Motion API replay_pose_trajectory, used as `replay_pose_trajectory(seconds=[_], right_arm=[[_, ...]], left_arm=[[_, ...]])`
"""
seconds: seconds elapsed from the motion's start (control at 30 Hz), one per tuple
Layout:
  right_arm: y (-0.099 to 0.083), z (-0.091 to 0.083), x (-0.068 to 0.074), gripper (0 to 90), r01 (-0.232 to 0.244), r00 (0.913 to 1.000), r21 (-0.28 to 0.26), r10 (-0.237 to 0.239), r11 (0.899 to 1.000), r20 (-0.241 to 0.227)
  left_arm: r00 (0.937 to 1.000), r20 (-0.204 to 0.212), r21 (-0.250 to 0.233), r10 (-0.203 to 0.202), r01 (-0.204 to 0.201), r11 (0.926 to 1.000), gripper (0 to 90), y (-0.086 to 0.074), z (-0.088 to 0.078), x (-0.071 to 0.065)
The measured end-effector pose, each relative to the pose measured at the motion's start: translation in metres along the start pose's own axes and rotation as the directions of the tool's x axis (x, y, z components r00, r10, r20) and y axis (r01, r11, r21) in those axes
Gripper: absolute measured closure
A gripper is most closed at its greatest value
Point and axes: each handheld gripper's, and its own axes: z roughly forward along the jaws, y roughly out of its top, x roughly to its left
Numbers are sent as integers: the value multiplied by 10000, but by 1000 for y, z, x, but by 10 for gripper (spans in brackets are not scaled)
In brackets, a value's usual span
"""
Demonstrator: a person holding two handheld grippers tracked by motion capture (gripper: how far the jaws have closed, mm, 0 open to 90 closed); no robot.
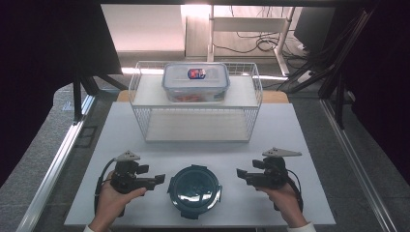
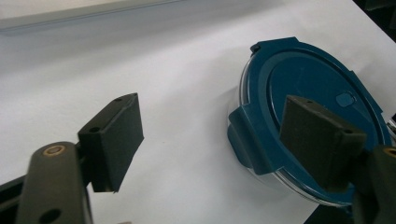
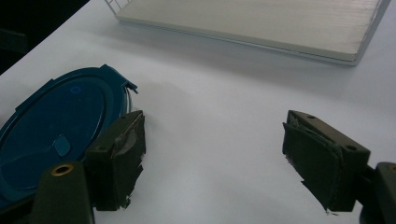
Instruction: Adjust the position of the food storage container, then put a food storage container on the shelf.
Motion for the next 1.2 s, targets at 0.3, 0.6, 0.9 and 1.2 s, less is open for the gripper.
replay_pose_trajectory(seconds=[0.3,0.6,0.9,1.2], right_arm=[[1,3,-1,204,-32,10000,75,32,10000,-57],[0,4,6,204,45,9993,-22,-45,10000,-359],[-14,3,16,204,-504,9917,90,511,9987,-1179],[-18,15,29,166,-1129,9702,569,1225,9920,-2091]], left_arm=[[9995,-318,-152,-92,87,9998,185,-2,-3,2],[9997,-82,-229,-235,233,9995,130,-2,-4,0],[9990,230,-203,-394,398,9990,120,-1,3,-4],[9858,1343,223,-1008,987,9949,73,-4,16,-6]])
